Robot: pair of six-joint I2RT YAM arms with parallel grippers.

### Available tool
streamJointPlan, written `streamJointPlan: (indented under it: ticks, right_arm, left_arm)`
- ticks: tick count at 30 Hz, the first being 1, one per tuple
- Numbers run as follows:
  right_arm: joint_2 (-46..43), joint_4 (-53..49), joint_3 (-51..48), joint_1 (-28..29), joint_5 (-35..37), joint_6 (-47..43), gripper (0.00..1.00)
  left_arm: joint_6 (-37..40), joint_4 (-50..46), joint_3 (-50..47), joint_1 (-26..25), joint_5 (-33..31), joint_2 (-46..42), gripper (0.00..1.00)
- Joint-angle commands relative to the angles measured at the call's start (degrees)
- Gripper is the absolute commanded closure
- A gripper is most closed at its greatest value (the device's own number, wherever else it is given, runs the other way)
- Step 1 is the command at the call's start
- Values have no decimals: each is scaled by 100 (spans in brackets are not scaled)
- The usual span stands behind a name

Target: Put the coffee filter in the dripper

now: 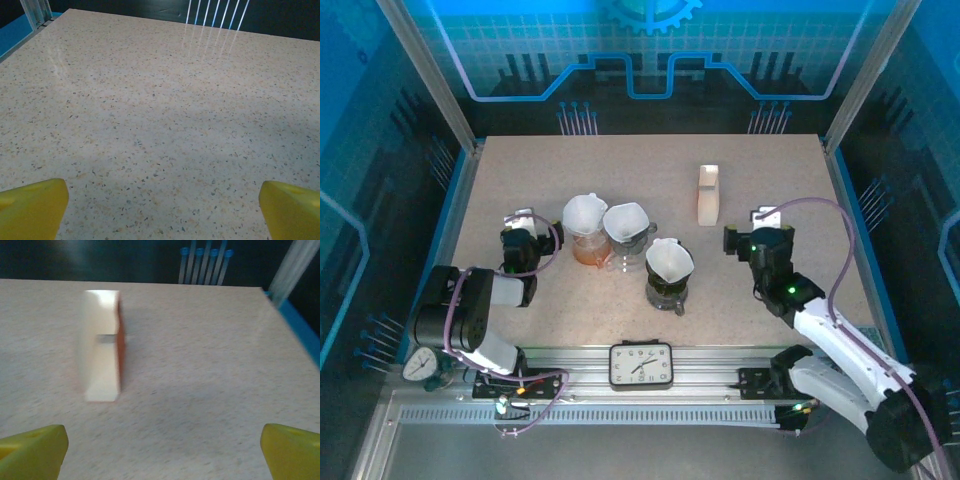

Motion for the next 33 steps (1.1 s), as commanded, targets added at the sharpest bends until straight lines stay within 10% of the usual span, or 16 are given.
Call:
streamJointPlan:
  ticks: [1,17,33]
  right_arm:
    - [288,923,-176,-581,33,-488,0]
    - [2786,4716,-959,-1526,-902,-1019,0]
    - [3446,4701,-753,-1863,-2349,-1069,0]
  left_arm:
    - [104,279,25,-30,-70,15,1]
    - [106,276,30,-28,-65,15,1]
    - [109,272,36,-30,-69,15,1]
